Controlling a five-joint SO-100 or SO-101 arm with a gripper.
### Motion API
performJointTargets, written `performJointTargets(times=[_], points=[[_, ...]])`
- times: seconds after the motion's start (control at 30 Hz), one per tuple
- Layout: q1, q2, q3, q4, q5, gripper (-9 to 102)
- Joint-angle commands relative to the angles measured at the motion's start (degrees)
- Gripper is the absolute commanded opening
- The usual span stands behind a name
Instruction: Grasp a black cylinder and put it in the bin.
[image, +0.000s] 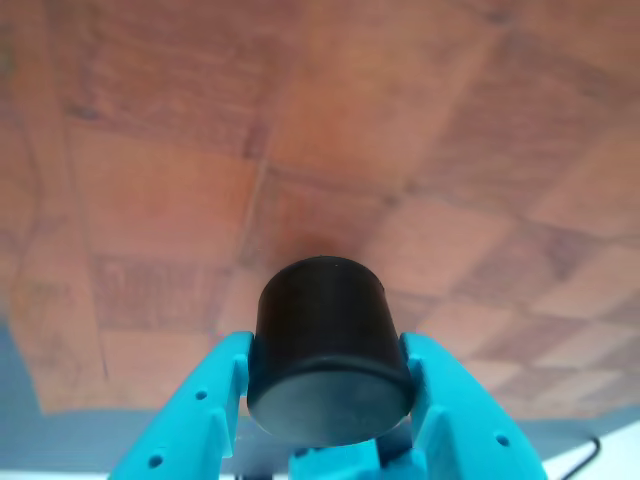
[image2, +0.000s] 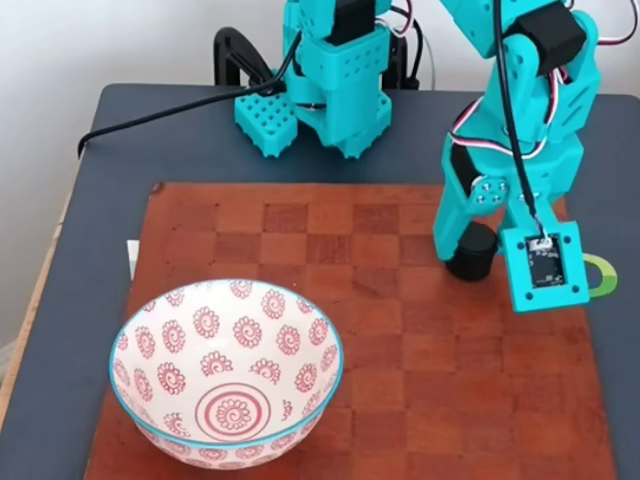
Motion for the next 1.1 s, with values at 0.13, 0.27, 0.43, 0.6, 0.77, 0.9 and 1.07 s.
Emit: performJointTargets(times=[0.13,0.27,0.43,0.6,0.77,0.9,1.07], points=[[4.83,1.41,-13.71,7.21,-6.15,11],[7.82,1.49,-16.7,7.29,-9.49,11],[13.01,1.49,-21.8,7.29,-15.47,11],[18.54,1.49,-28.65,7.29,-22.06,11],[25.22,1.49,-32.52,7.29,-28.48,11],[30.41,0.97,-34.01,7.03,-33.05,11],[35.95,0.53,-35.07,6.06,-37.62,11]])
